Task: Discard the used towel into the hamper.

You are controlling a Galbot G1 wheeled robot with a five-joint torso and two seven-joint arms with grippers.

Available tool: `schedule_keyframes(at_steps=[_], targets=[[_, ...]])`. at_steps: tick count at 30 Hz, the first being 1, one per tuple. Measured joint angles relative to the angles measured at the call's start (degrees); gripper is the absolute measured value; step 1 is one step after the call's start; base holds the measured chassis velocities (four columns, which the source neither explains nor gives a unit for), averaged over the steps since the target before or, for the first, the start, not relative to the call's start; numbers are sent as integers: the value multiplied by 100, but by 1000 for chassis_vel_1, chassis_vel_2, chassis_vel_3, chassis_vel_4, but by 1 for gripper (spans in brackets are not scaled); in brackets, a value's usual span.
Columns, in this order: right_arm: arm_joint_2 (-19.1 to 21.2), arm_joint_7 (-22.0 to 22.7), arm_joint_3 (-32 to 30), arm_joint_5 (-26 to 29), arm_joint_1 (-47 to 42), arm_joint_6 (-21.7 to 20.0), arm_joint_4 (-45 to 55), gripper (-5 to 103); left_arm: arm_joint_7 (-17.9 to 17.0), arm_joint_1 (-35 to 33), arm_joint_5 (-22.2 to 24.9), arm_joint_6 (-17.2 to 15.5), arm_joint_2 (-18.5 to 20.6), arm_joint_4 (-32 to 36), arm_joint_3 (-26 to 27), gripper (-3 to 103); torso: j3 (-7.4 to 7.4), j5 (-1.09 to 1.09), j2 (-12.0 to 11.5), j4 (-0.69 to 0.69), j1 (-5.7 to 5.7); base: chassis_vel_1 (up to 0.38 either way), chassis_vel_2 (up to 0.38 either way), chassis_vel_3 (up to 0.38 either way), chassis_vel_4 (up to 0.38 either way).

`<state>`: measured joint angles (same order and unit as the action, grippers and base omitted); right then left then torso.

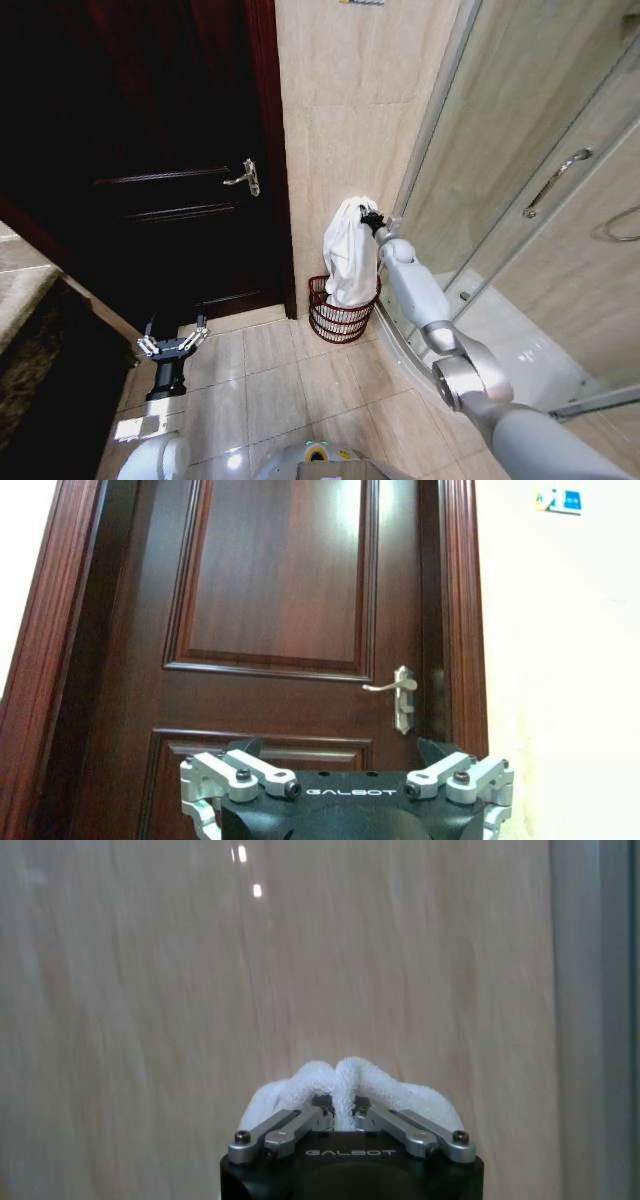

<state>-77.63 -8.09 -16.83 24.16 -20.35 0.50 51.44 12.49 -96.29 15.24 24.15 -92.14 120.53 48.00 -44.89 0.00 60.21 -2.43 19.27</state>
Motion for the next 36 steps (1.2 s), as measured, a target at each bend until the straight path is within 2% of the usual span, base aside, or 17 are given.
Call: schedule_keyframes(at_steps=[6, 10, 12, 21, 24, 25, 26, 27, 28, 29, 32, 33, 36], targets=[[73, -171, -272, -469, -687, -339, -106, 7, -4, -33, -24, 8, 0, 41, -12, 100, 0, 0, -2, 3, 0, 0, 0, 0, 0], [37, -262, -386, -607, -920, -408, -119, 7, -6, -34, -58, 25, 0, 26, -30, 100, 0, 1, -2, 3, 0, 0, 0, 0, 0], [-99, -318, -511, -624, -1174, -645, -116, 7, -23, -45, -103, -2, 0, 10, -69, 100, 1, 0, -2, 0, -1, 0, 0, 0, 0], [-427, -482, -660, -783, -1179, -1154, -565, 7, -195, -86, -146, -236, 0, 15, -169, 100, 1, 0, -3, 1, 0, 0, 0, 0, 0], [-674, -460, -938, -1327, -1065, -1323, -1035, 4, -249, -113, -37, -319, 0, -1, -173, 100, 1, 0, -3, 0, -1, 0, 0, 0, 0], [-674, -460, -938, -1327, -1065, -1323, -1035, 4, -249, -113, -37, -319, 0, -1, -173, 100, 1, 0, -3, 0, -1, 0, 0, 0, 0], [-788, -515, -1155, -1713, -1010, -1340, -1268, 9, -251, -105, 38, -326, 0, -59, -161, 100, 1, 0, -3, 0, -1, 0, 0, 0, 0], [-857, -549, -1285, -1927, -996, -1350, -1363, 9, -250, -83, 92, -323, 0, -125, -154, 100, 1, -1, -4, 1, -1, 0, 0, 0, 0], [-857, -549, -1285, -1927, -996, -1350, -1363, 9, -250, -83, 92, -323, 0, -125, -154, 100, 1, -1, -4, 1, -1, 0, 0, 0, 0], [-934, -550, -1421, -2102, -999, -1377, -1404, 15, -245, -39, 173, -289, 0, -233, -141, 100, 1, 0, -4, 1, -1, 0, 0, 0, 0], [-1049, -237, -1584, -2124, -1171, -1437, -1120, 30, -176, 65, 441, -154, 126, -495, -130, 100, 1, 0, -4, 0, 0, 0, 0, 0, 0], [-1049, -237, -1584, -2124, -1171, -1437, -1120, 30, -176, 65, 441, -154, 126, -495, -130, 100, 1, 0, -4, 0, 0, 0, 0, 0, 0], [-988, 377, -1517, -1997, -1668, -1086, -66, 47, -142, 178, 779, 40, 432, -767, -130, 100, 1, 0, -4, 1, 0, 0, 0, 0, 0]])
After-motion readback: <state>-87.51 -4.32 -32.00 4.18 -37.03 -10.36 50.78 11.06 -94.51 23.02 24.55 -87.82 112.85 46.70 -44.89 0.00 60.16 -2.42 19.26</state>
